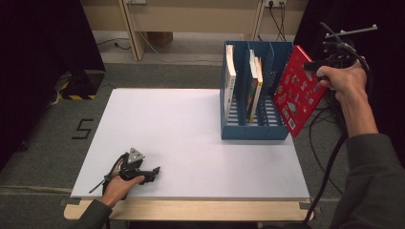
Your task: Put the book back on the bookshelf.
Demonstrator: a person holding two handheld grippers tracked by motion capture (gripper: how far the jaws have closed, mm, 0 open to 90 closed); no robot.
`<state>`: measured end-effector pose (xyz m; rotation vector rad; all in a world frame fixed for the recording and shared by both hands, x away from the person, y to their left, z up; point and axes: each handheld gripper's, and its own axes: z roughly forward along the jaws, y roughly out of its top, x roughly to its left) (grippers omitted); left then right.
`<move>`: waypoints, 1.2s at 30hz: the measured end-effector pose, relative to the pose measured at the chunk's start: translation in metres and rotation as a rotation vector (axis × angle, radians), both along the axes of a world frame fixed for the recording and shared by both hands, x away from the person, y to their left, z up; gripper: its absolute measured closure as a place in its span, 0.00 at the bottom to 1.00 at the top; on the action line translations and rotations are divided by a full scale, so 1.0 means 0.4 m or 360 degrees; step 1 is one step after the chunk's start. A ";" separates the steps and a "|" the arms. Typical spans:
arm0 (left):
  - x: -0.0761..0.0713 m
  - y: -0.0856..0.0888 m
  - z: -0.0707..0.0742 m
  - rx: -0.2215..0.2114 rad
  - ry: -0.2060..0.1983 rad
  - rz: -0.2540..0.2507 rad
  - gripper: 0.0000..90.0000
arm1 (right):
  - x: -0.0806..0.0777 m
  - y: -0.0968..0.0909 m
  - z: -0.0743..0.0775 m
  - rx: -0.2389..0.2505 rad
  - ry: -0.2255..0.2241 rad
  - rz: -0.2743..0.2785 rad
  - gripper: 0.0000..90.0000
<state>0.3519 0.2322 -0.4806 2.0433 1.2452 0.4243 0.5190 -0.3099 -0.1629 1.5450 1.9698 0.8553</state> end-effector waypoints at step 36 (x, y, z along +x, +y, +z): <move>0.000 0.001 0.000 0.0005 -0.0002 -0.0007 0.16 | 0.203 0.051 -0.112 0.0158 -0.0062 -0.0206 0.88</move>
